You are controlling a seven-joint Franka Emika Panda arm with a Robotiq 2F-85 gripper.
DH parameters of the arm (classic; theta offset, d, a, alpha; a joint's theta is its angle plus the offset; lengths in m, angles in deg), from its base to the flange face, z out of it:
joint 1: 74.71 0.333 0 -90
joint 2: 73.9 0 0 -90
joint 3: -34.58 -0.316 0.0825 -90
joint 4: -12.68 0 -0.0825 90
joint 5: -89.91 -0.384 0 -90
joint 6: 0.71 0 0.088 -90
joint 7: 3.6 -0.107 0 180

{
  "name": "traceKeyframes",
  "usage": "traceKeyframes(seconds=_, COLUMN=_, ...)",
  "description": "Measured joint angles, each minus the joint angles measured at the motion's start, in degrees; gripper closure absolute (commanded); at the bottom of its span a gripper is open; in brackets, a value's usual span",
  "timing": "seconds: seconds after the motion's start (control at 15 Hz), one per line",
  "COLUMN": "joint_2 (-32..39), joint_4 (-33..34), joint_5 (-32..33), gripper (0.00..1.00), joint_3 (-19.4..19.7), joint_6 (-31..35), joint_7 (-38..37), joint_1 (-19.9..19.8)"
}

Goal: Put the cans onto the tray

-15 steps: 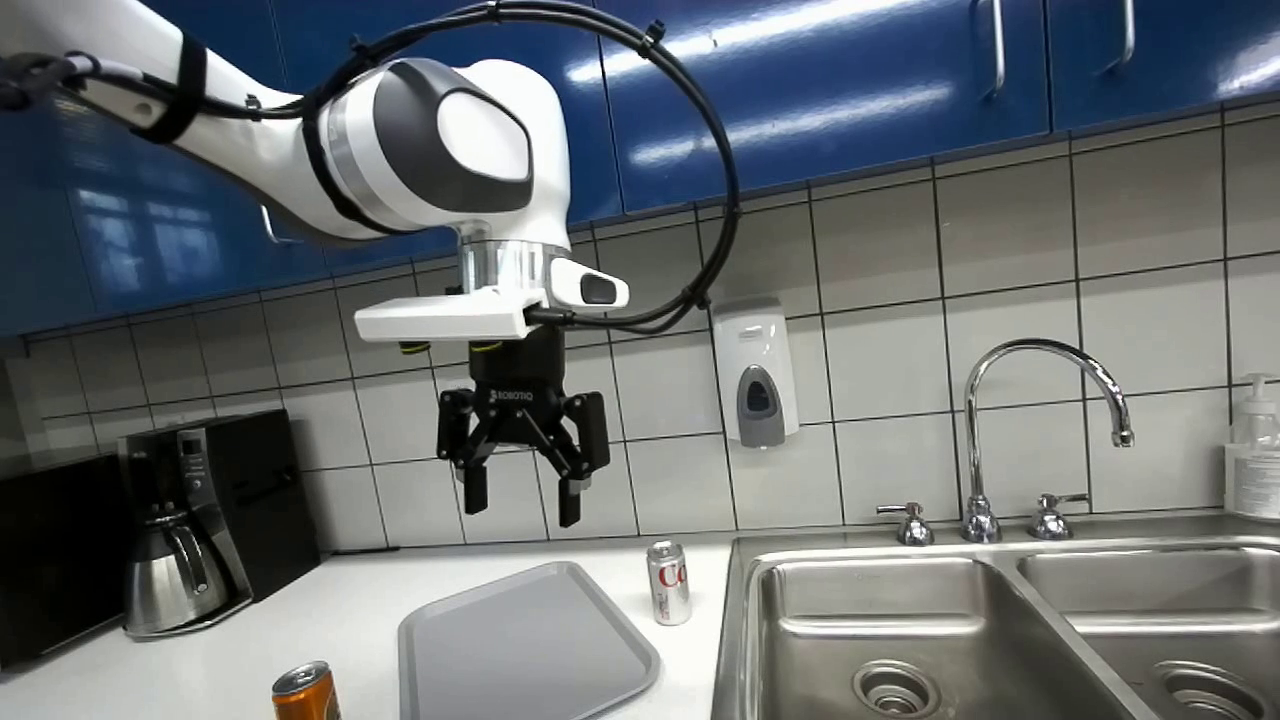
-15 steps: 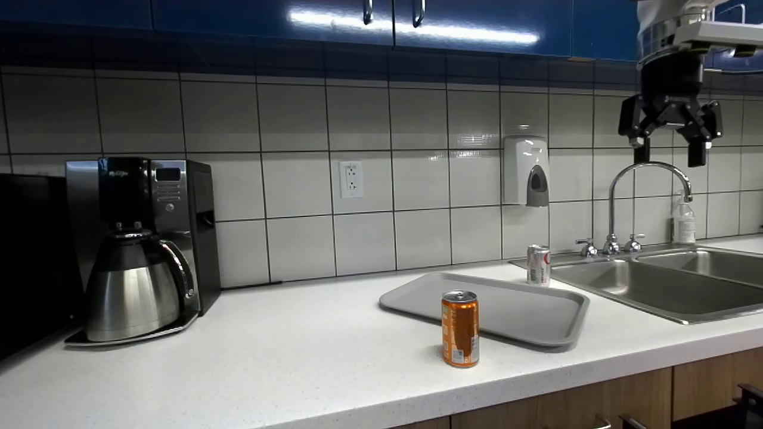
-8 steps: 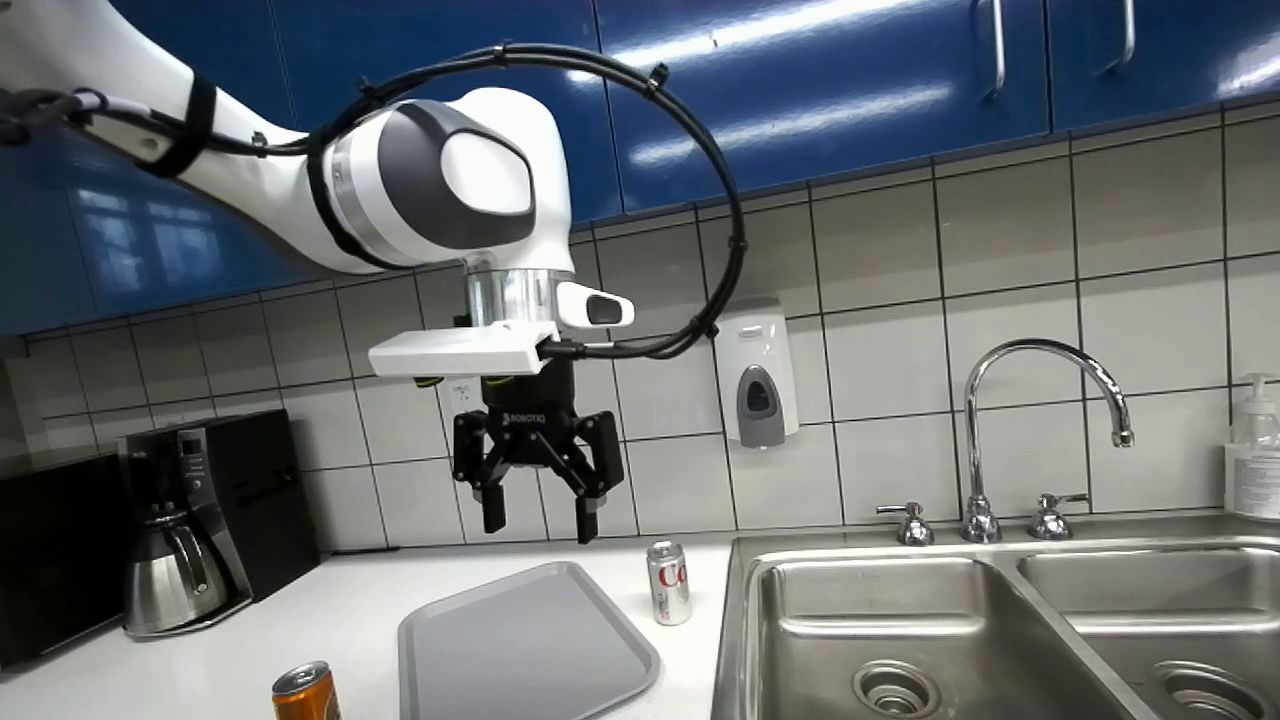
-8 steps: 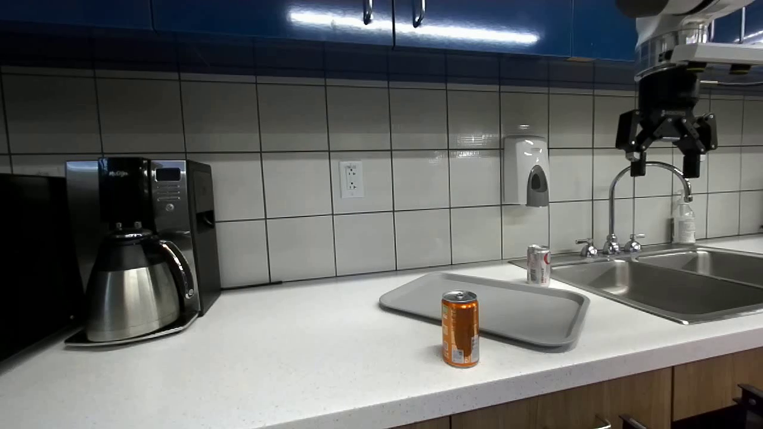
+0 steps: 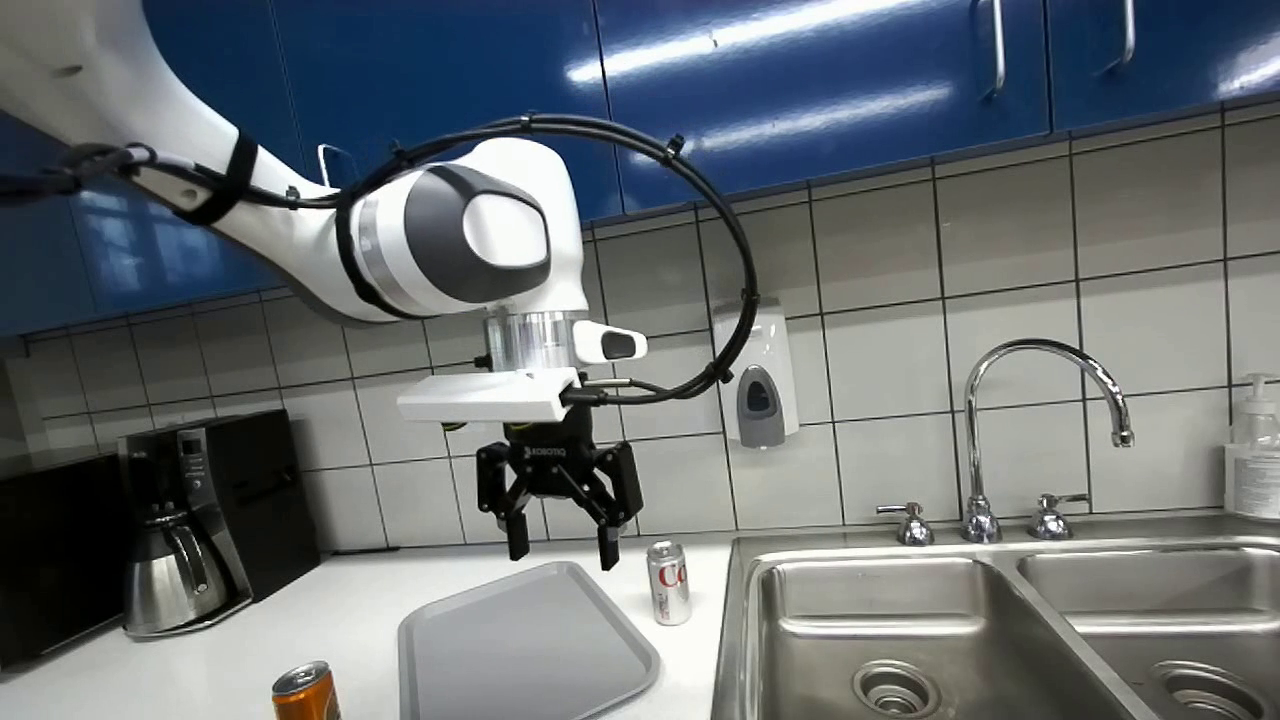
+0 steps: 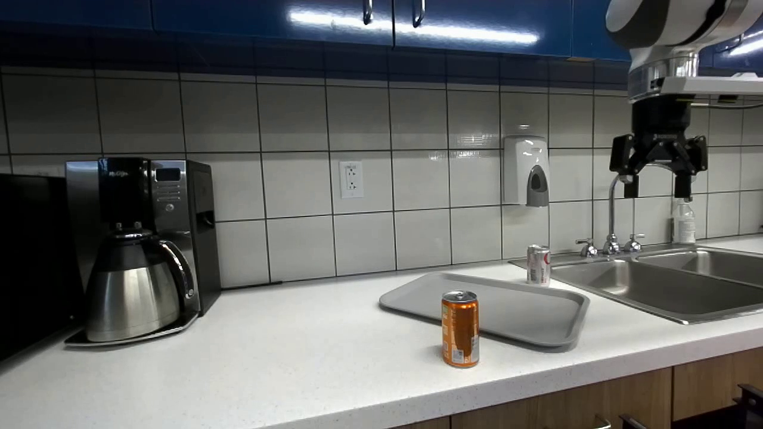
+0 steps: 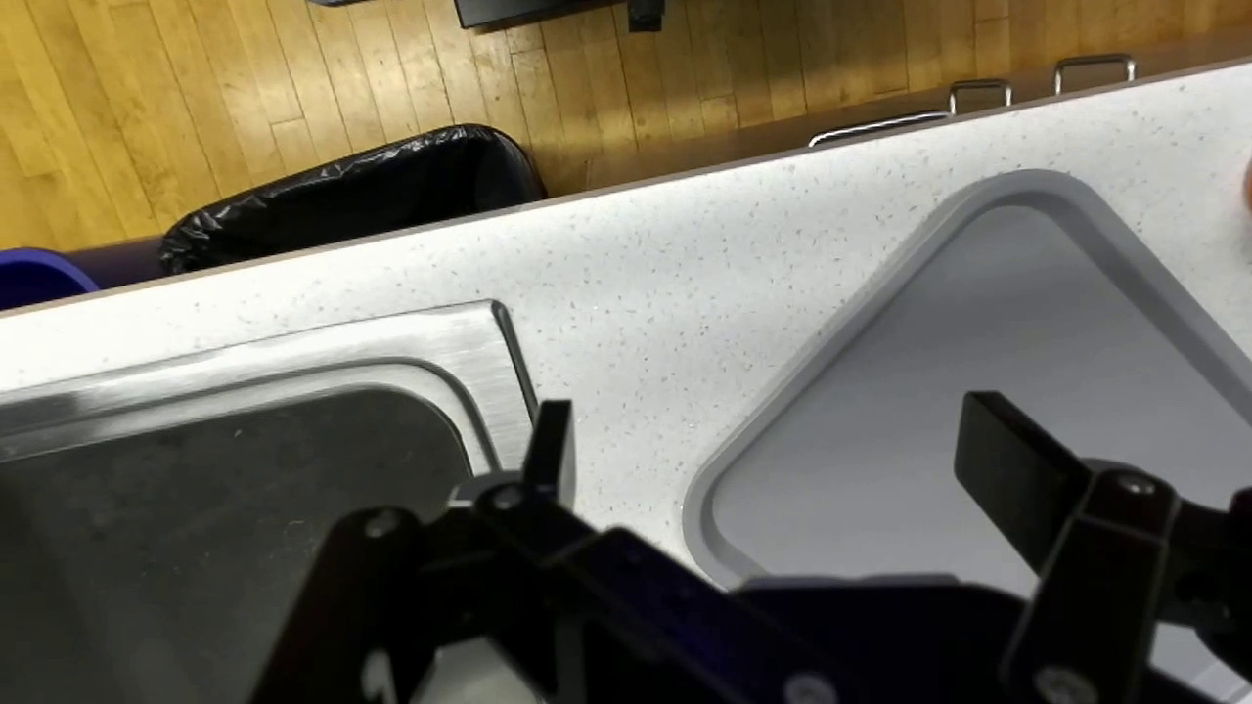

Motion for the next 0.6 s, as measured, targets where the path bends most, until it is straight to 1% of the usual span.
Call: traceKeyframes(seconds=0.6, joint_2=8.15, joint_4=0.35, joint_5=0.19, gripper=0.00, joint_3=0.06, joint_6=8.81, joint_7=0.01, joint_1=-0.08)
